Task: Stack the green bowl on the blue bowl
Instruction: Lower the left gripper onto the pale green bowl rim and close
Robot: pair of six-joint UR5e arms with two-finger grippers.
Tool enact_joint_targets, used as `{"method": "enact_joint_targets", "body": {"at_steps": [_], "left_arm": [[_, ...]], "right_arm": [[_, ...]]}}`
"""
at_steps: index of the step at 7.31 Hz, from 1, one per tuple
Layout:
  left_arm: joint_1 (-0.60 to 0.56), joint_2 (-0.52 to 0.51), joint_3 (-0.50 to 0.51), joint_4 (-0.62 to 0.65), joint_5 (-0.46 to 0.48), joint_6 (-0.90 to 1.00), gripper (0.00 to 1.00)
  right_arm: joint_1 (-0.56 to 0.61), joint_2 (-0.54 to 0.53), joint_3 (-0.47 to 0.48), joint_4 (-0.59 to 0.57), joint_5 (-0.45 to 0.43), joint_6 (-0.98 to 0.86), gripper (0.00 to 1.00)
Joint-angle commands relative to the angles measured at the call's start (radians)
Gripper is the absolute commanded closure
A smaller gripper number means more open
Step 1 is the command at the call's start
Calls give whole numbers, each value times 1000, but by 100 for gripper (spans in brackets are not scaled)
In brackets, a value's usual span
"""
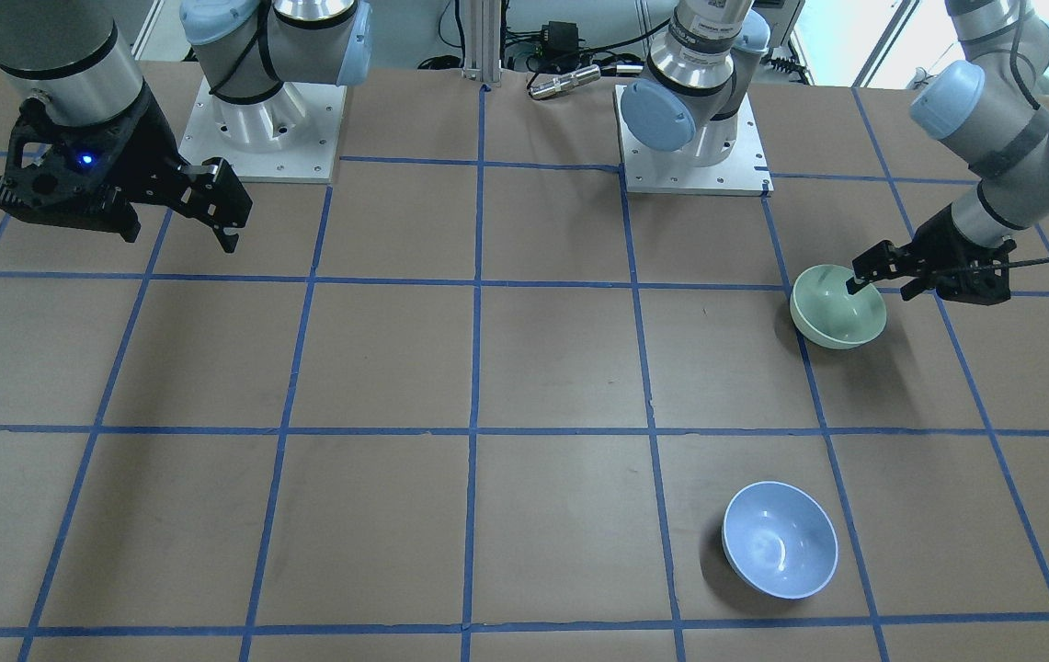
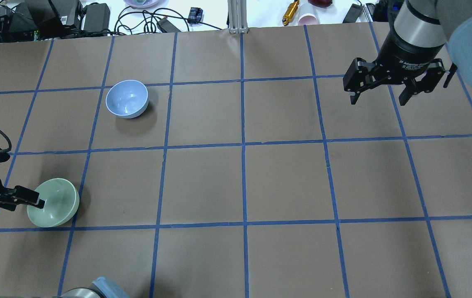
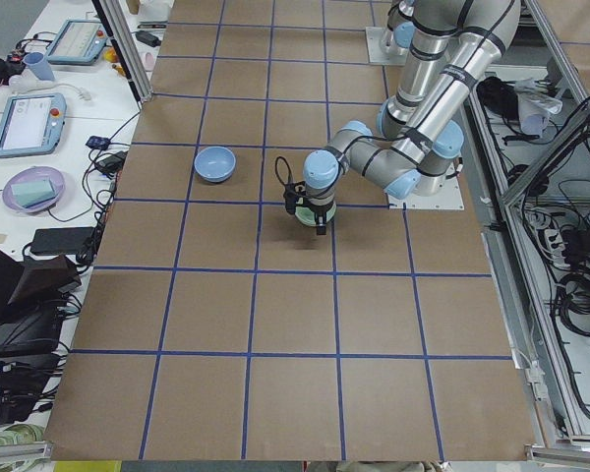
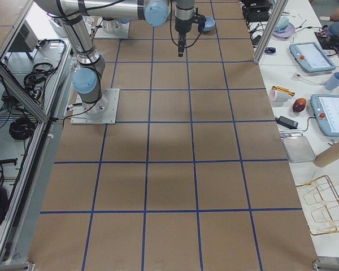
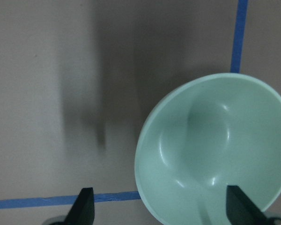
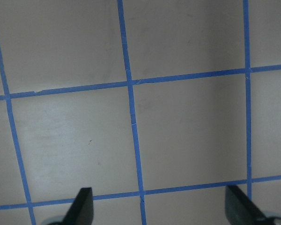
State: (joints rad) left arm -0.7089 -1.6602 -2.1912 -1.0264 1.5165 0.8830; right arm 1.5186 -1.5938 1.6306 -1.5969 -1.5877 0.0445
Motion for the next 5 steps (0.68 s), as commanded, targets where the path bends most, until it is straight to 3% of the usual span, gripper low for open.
{"method": "enact_joint_targets", "body": {"at_steps": [1,5], "left_arm": [[2,-32,-18,45,-2,34,2],[2,-73,-16,84,-2,48,4]], "right_arm": [[0,0,0,0,0,0,0],[0,0,0,0,0,0,0]]}}
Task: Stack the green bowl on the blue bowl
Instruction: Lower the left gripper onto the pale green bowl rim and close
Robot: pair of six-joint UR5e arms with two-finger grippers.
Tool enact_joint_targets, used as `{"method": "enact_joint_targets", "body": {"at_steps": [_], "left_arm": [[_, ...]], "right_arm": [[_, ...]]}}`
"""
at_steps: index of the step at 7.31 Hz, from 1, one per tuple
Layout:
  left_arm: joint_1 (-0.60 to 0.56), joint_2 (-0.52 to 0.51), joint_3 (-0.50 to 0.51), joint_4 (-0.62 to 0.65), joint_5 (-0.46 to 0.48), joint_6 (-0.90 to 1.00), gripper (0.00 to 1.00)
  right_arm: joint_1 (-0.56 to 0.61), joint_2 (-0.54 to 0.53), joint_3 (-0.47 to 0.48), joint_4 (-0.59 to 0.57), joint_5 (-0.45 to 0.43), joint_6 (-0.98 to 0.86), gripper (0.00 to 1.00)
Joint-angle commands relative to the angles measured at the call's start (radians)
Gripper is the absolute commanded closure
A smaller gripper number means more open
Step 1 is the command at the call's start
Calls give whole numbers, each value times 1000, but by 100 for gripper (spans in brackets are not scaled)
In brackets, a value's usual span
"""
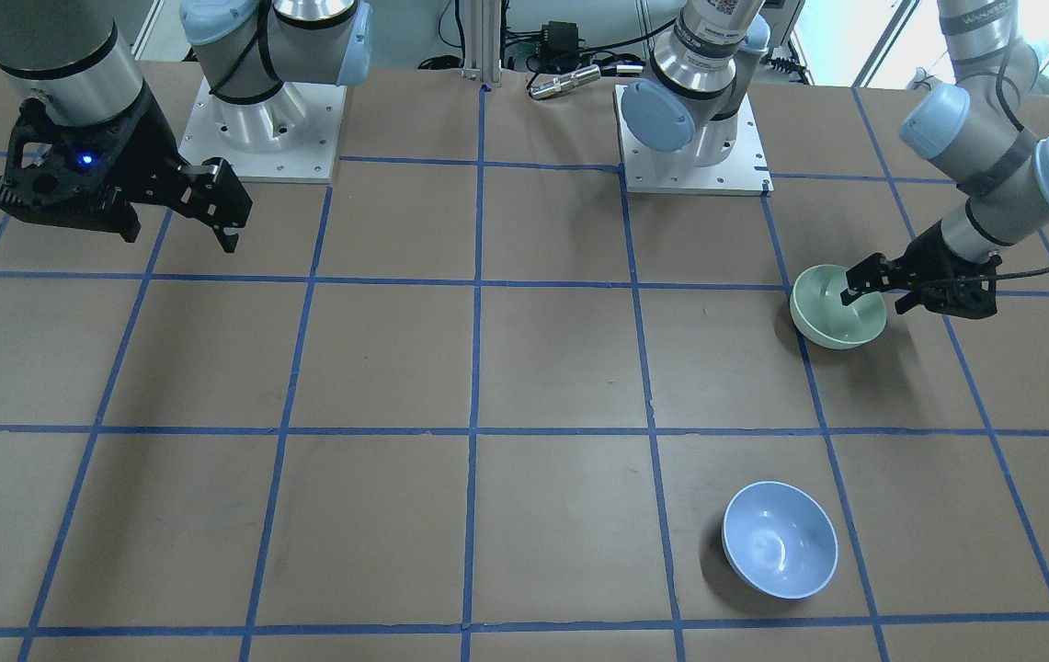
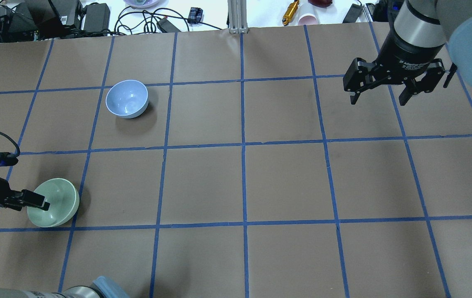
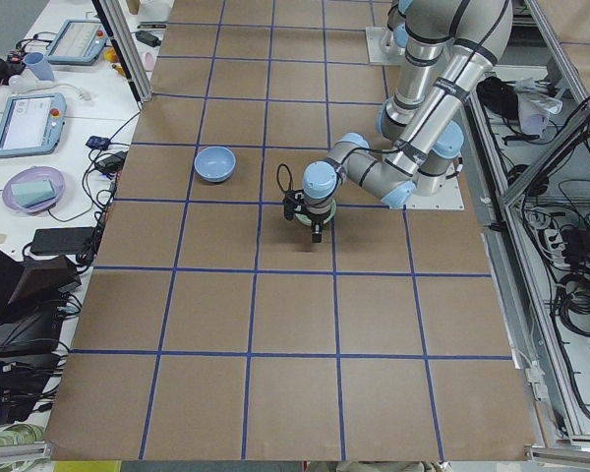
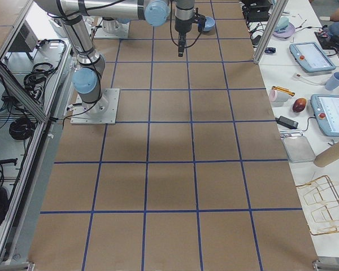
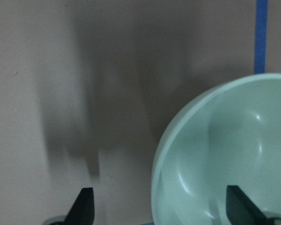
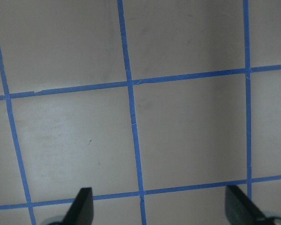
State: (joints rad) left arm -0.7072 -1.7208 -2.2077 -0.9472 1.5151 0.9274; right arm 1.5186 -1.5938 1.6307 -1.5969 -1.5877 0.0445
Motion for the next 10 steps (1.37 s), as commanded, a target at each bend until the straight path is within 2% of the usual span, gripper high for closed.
{"method": "enact_joint_targets", "body": {"at_steps": [1,3,6,8,10], "left_arm": [[0,-17,0,5,-3,2,4],[-2,-26,0,5,-6,2,7],[-3,-32,0,5,-7,1,28],[-5,-34,0,5,-9,1,49],[-5,-34,0,7,-19,2,81]], "right_arm": [[0,0,0,0,2,0,0],[0,0,0,0,0,0,0],[0,0,0,0,0,0,0],[0,0,0,0,0,0,0],[0,0,0,0,0,0,0]]}}
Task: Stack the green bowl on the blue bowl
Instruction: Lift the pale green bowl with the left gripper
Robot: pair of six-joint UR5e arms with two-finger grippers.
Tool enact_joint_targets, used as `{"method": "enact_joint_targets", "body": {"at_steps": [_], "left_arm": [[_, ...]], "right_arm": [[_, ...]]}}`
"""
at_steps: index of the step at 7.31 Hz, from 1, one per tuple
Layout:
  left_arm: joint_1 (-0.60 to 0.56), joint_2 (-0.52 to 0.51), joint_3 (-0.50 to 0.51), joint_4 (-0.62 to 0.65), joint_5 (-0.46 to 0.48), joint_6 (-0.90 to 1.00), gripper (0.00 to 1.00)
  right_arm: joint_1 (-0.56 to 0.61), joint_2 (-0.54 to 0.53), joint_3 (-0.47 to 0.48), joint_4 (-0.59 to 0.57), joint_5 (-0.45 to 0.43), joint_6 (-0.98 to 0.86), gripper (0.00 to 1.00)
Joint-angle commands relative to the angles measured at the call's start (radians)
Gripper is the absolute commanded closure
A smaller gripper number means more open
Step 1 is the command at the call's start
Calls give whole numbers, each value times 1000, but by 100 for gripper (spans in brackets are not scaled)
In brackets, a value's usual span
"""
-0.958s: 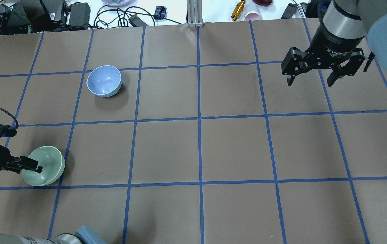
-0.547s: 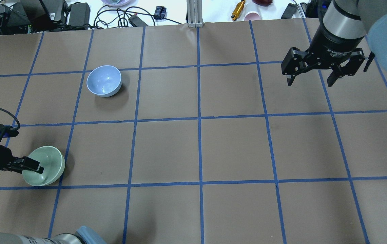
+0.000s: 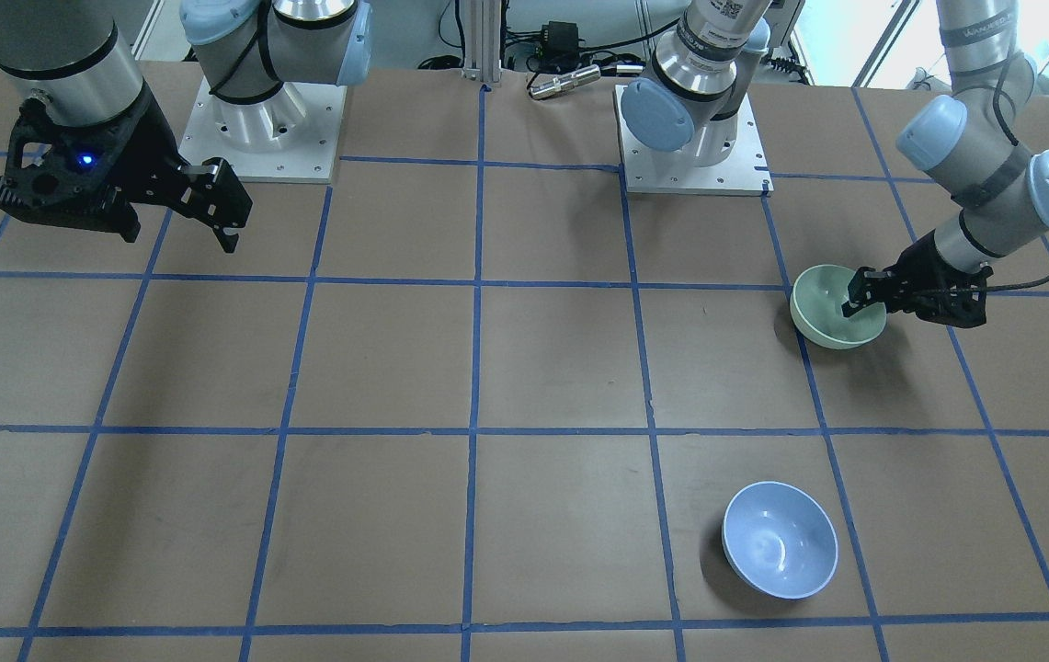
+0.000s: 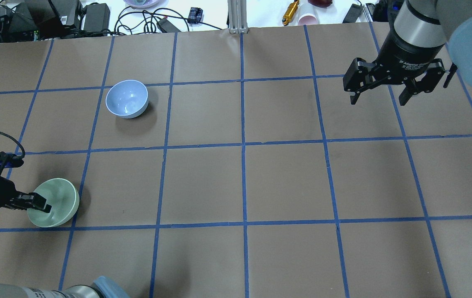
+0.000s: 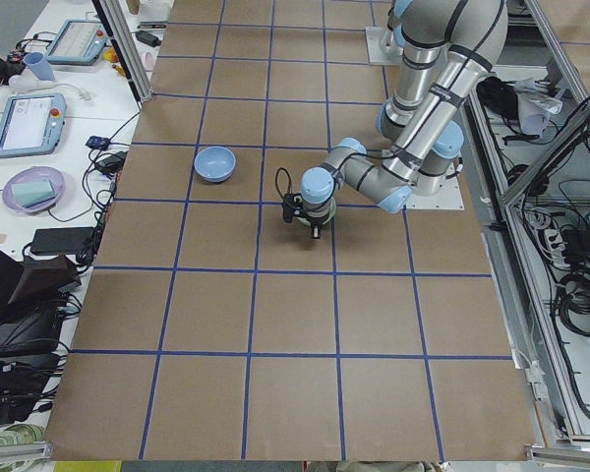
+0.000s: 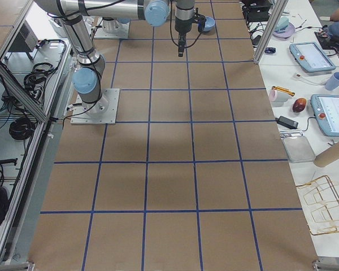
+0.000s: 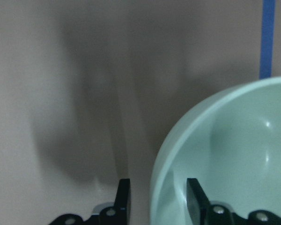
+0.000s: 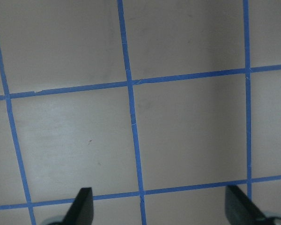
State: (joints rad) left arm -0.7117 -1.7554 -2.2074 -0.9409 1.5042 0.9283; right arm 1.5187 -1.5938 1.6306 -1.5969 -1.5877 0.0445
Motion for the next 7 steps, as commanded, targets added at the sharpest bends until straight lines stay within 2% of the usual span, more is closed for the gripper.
{"method": "enact_joint_targets", "body": {"at_steps": [1,3,7], "left_arm": [[1,1,2,1,-9,3,88],[1,1,2,1,-9,4,100],[5,4,9,2,-10,23,100]], "right_arm": [[0,0,0,0,0,0,0],[0,0,0,0,0,0,0],[0,0,2,0,0,0,0]]}}
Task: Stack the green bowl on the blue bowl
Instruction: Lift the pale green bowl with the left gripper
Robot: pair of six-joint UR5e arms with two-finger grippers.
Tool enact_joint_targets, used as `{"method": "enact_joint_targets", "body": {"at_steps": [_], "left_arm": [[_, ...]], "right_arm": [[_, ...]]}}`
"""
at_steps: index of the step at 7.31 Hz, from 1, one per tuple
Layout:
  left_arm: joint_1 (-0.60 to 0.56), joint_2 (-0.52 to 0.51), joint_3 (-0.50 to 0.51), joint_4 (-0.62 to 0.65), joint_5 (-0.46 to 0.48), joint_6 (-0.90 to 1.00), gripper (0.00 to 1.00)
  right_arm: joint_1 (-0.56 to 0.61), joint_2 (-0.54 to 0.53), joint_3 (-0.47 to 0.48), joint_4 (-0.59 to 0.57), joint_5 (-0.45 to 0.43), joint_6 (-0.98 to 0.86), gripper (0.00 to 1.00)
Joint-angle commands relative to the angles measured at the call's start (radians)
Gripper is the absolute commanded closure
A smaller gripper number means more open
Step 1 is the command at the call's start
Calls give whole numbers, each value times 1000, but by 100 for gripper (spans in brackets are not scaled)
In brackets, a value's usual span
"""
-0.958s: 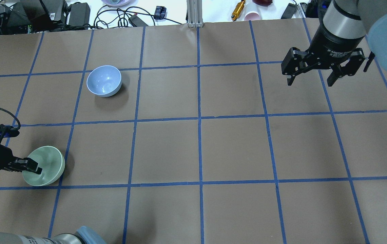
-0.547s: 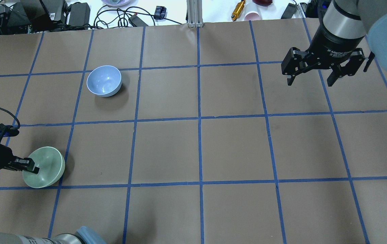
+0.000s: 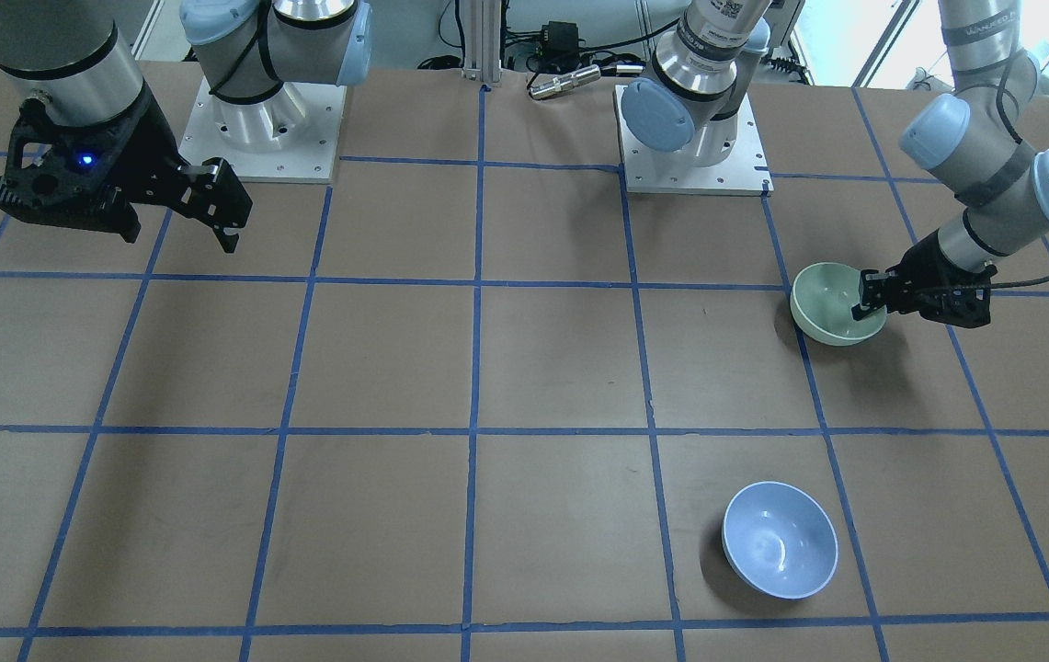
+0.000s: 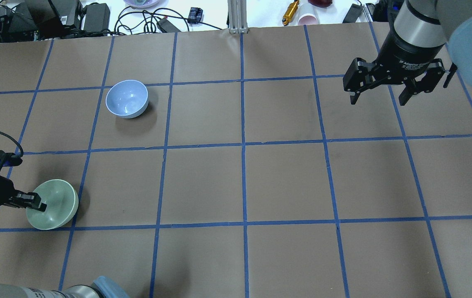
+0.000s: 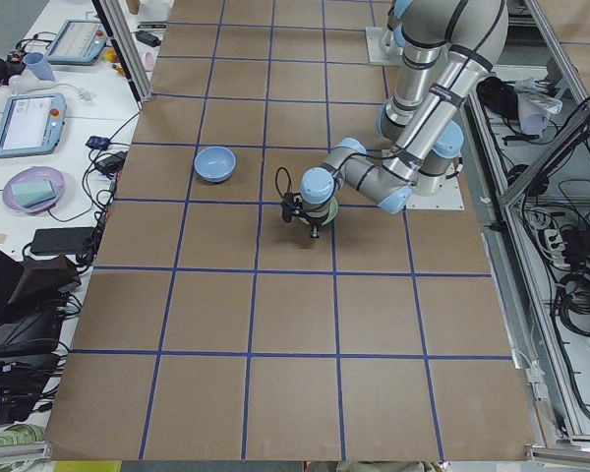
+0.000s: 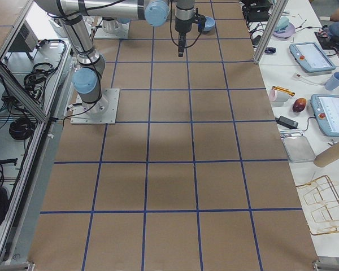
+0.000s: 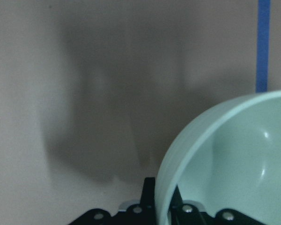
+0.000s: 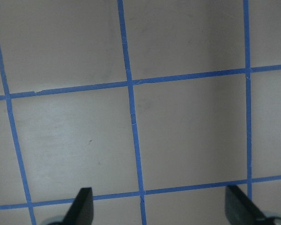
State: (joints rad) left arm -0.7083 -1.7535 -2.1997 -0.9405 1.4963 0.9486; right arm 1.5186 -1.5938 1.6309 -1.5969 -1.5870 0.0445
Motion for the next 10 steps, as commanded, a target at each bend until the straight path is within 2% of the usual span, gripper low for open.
{"method": "enact_joint_targets", "body": {"at_steps": [1,3,4,5,6,7,10], "left_arm": [[1,12,6,-3,-4,2,100],[0,26,35,-36,-37,-8,100],[-10,29,82,-82,-39,-14,100],[-16,17,163,-186,-60,-28,100],[-19,-3,239,-272,-133,-48,100],[-29,-9,280,-300,-174,-66,100],[-182,-30,400,-311,-227,-235,100]], "right_arm": [[0,0,0,0,-1,0,0],[0,0,0,0,-1,0,0],[0,0,0,0,-1,0,0],[0,0,0,0,-1,0,0],[0,0,0,0,-1,0,0],[0,0,0,0,-1,0,0],[0,0,0,0,-1,0,0]]}}
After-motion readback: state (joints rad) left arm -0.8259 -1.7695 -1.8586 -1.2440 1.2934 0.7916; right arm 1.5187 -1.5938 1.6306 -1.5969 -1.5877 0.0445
